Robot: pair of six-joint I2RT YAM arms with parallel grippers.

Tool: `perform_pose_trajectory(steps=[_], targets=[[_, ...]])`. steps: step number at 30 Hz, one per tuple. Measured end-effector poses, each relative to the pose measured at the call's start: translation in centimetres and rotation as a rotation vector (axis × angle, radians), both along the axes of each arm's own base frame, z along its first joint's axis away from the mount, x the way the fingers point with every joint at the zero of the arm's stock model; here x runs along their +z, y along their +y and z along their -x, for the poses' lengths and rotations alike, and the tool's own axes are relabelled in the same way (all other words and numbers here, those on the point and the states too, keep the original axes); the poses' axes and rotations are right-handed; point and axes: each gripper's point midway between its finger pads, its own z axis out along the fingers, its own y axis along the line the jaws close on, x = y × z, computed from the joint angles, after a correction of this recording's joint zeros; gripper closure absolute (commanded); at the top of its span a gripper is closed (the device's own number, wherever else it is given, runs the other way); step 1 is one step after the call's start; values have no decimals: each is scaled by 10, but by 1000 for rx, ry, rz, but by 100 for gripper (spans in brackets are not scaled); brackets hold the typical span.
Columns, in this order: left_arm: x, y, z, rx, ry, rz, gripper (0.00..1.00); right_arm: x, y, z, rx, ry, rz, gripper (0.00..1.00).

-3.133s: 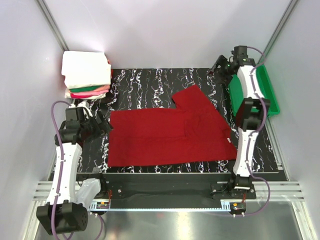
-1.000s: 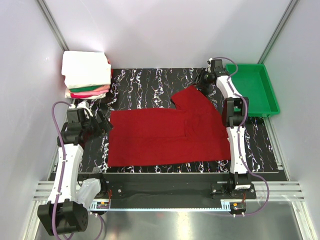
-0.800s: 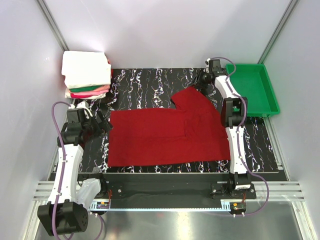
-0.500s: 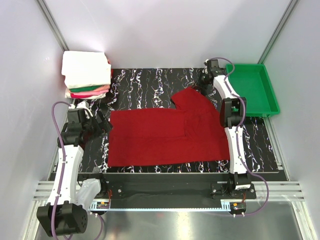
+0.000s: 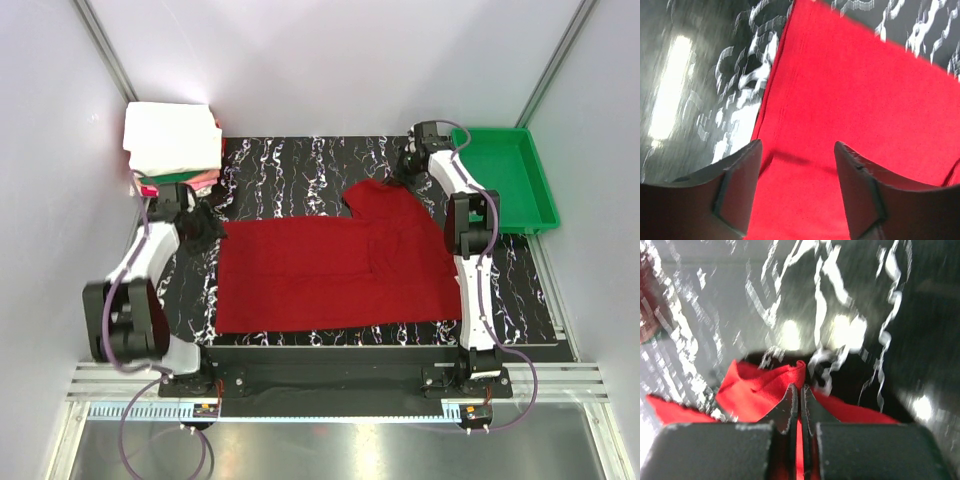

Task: Fold and stack the t-shirts
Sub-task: Fold the tshirt

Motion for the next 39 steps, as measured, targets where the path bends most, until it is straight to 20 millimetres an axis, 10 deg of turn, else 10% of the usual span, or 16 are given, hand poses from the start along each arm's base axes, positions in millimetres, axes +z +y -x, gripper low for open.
perform_pose_trajectory(steps=[9, 15, 29, 39], targets=[[-32, 11, -78, 48, 42, -9, 46, 68, 11, 32, -1, -39, -86, 100], [-52, 15, -85, 61, 80, -41, 47, 94, 13, 45, 10, -79, -113, 100], [-71, 18, -106, 60, 103, -61, 57, 95, 14, 47, 9, -81, -125, 100], [-74, 15, -112, 44, 83, -59, 100, 76, 13, 57, 7, -33, -120, 100]])
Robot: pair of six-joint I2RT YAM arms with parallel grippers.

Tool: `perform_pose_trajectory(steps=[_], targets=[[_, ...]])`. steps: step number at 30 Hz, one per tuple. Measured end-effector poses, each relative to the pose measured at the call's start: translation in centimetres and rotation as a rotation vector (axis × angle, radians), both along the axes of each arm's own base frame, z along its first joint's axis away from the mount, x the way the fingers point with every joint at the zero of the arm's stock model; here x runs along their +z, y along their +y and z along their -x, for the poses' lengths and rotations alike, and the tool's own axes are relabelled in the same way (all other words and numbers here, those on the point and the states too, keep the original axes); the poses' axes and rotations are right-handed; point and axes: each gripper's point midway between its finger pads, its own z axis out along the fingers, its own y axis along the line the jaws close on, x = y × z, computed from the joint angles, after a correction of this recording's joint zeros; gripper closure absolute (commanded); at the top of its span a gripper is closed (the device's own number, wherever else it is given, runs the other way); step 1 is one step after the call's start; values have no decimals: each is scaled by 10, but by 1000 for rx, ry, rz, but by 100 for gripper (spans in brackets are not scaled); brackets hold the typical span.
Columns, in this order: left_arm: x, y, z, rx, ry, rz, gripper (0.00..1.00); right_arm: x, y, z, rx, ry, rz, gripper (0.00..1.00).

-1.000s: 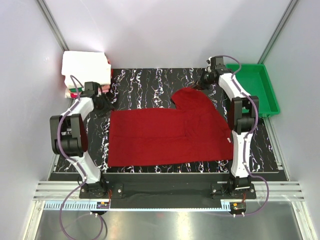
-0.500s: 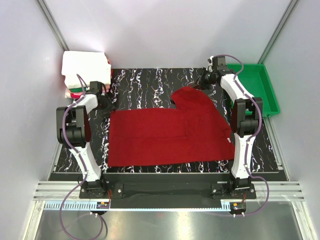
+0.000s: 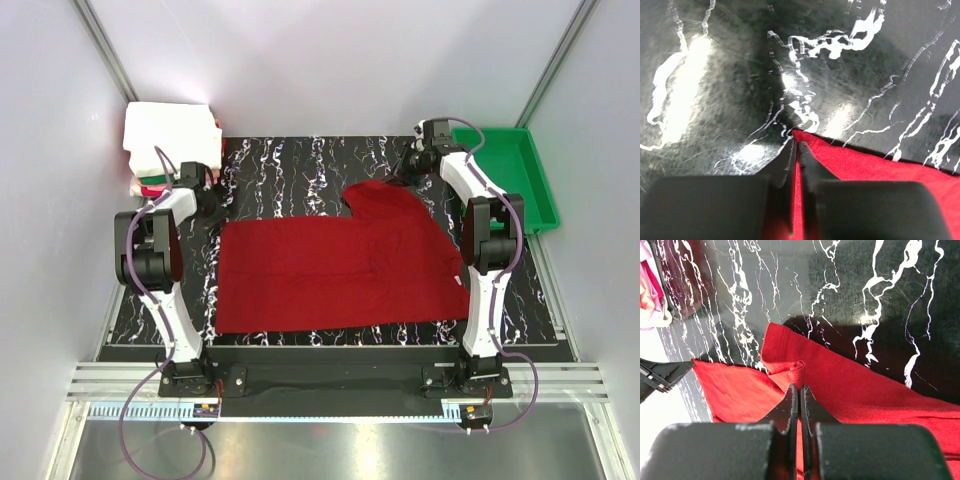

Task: Fold and stack the t-shirts
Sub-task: Fold the tshirt

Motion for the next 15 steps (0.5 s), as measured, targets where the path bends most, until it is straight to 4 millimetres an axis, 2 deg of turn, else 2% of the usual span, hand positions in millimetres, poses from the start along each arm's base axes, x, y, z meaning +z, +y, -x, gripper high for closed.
perform_pose_trajectory(steps=[8, 12, 15], targets=[[1, -12, -1, -67, -12, -6, 100, 6, -1, 7, 30, -23, 11, 100], [13, -16, 3, -95, -29, -5, 100, 30, -6, 27, 51, -74, 35, 100], [36, -19, 9, -109, -77, -2, 100, 54, -10, 47, 59, -128, 50, 100]])
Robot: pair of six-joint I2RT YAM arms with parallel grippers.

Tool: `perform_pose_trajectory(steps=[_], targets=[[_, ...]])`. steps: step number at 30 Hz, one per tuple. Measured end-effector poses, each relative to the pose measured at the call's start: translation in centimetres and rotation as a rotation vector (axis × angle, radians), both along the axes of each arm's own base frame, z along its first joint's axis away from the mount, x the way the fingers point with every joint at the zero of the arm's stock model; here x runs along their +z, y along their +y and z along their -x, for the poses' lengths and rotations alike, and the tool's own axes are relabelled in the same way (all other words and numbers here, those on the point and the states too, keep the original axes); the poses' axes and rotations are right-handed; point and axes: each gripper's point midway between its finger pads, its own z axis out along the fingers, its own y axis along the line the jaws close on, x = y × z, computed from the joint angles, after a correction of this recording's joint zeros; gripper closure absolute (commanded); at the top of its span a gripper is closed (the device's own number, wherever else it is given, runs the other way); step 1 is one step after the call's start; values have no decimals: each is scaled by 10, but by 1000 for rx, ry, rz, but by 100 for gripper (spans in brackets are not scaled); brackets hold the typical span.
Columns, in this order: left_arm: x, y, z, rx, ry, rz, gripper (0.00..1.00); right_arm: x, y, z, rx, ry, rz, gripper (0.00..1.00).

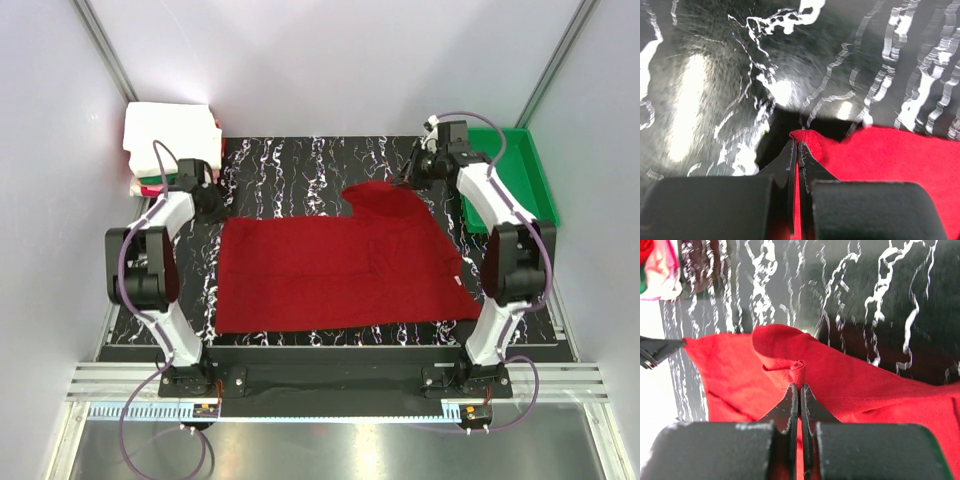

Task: Fold and stack the t-shirts
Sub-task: Fold the tshirt

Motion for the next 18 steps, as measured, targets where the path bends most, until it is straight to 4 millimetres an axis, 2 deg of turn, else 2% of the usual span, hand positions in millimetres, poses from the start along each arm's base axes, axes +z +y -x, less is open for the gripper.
perform_pose_trajectory(steps=[3, 6, 14, 18], targets=[[23, -1, 7, -11, -52, -2, 100, 18, -6, 28, 3, -43, 17, 100], [40, -2, 17, -18, -92, -5, 100, 21, -12, 56, -4, -55, 39, 100], [41, -4, 56, -22, -85, -6, 100, -6, -33, 120, -55, 5, 110, 100], [46, -4, 69, -27, -95, -11, 100, 3, -40, 140, -82, -26, 126, 100]])
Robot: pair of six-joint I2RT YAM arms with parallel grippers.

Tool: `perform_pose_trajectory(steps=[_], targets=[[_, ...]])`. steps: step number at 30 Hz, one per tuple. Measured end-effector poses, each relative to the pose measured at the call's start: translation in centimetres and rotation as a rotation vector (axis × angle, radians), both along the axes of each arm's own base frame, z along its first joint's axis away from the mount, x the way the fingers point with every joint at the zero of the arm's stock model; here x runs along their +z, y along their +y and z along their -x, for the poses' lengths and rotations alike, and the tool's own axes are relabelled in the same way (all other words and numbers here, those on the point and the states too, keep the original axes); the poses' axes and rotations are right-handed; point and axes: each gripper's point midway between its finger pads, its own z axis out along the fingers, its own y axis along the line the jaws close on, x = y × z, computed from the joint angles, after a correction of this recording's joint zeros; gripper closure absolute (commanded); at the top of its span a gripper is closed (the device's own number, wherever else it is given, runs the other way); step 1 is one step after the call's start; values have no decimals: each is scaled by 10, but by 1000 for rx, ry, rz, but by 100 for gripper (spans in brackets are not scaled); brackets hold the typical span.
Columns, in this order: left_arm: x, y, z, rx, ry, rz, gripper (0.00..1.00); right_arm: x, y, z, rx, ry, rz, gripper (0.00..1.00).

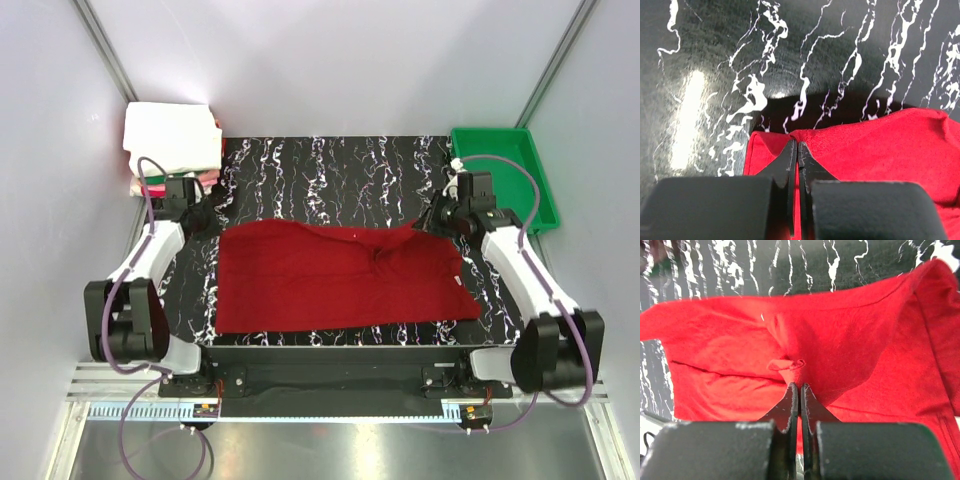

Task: Fold and stack the t-shirts
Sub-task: Fold the tshirt

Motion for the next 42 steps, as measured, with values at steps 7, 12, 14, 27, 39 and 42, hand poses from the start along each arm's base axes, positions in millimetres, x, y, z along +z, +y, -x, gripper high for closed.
perform_pose_trajectory(steps=[7, 12, 14, 27, 39, 42], targets=[[8, 0, 18, -13, -15, -11, 100, 32, -8, 34, -36, -96, -9, 100], [8, 0, 29, -17, -15, -15, 100, 30, -12, 59, -58, -71, -13, 100], [9, 0, 34, -18, -19, -17, 100, 25, -16, 68, -79, -53, -5, 100], [0, 3, 57, -29, 50, -47, 100, 4, -41, 120, -342, 97, -17, 99], [6, 19, 86, 17, 108, -125, 34, -36, -52, 160, -587, 187, -117, 2], [24, 18, 84, 19, 33, -124, 35, -33, -48, 152, -572, 172, -137, 5]])
